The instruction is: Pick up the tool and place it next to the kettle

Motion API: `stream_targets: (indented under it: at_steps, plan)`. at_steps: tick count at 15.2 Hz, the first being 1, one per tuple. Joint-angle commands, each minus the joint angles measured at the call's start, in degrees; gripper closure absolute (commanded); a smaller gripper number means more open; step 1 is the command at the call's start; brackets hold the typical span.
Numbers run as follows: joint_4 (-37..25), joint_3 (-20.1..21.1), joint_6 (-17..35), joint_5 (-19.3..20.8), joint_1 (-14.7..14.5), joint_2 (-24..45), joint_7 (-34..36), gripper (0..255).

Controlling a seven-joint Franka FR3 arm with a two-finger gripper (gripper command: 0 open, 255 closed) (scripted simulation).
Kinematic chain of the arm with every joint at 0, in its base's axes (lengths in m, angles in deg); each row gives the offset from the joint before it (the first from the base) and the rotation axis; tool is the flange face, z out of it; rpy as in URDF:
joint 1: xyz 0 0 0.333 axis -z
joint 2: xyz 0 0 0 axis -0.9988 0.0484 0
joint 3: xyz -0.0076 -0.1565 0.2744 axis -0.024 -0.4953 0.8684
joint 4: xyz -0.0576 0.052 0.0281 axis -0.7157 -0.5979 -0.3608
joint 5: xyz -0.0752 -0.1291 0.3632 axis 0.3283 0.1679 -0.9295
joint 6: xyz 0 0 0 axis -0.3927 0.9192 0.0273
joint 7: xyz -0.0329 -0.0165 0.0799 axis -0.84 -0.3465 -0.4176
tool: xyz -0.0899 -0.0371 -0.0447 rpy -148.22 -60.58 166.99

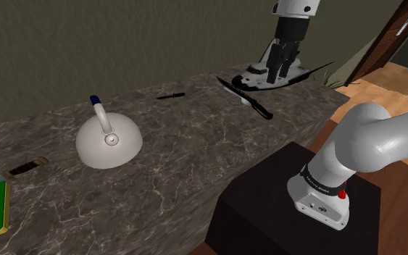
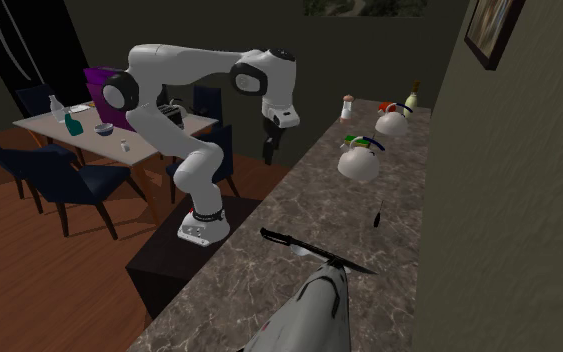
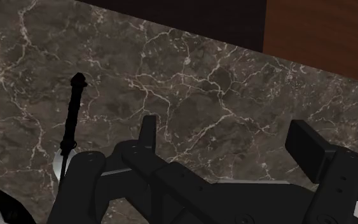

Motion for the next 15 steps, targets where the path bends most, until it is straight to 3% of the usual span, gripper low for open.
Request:
stream_targets:
  at_steps: [1,15]
  plan:
    - [0.0,0.0,0.0,0.0,0.0,0.0,0.0,0]
    - [3.0,-8.9,21.2,9.8,4.7,20.2,-11.8,0]
